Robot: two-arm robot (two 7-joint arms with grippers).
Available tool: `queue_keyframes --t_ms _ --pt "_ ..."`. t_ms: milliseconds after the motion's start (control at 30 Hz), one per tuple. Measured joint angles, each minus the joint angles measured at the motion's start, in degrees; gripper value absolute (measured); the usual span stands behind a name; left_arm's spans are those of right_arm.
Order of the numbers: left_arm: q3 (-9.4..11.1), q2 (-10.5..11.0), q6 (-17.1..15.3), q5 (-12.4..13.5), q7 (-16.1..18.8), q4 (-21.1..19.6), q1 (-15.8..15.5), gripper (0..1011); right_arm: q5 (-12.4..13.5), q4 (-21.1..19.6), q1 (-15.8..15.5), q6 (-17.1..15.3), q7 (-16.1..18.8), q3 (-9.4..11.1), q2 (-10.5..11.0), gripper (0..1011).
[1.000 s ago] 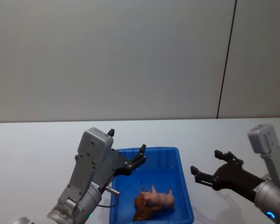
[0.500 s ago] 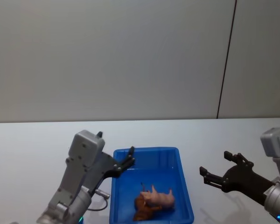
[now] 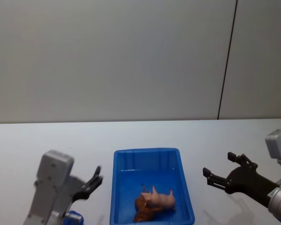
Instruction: Pick up the two dolls from the table and place them into the box.
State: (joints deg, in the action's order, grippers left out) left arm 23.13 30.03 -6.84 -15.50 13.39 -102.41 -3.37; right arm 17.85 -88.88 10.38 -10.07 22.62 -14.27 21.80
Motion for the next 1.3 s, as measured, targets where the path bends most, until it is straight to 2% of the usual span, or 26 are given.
queue_keyframes --t_ms 100,233,500,800,1067,1300 --pt "-0.4 1.8 -0.2 -2.1 2.9 -1.1 3.0 1001 0.0 0.0 -0.1 0.0 0.0 0.0 0.0 1001" --pt "-0.7 2.9 0.1 -4.0 4.7 -1.4 5.3 1001 0.1 -0.1 -0.1 0.1 0.0 0.0 0.1 1001" --pt "-0.9 3.9 1.8 -6.6 5.4 -0.5 8.3 1001 0.1 -0.1 -0.2 0.1 -0.1 0.1 0.2 1001" --pt "-0.9 3.3 3.8 -8.1 2.1 2.8 9.2 1001 0.2 -0.2 -0.2 0.2 -0.1 0.1 0.2 1001" --pt "-0.9 2.0 5.5 -8.5 -1.9 6.8 8.5 1001 0.2 -0.2 -0.3 0.2 -0.1 0.1 0.2 1001" --pt "-1.1 1.0 6.4 -8.6 -3.8 9.7 7.7 1001 0.2 -0.2 -0.3 0.2 -0.1 0.1 0.2 1001"
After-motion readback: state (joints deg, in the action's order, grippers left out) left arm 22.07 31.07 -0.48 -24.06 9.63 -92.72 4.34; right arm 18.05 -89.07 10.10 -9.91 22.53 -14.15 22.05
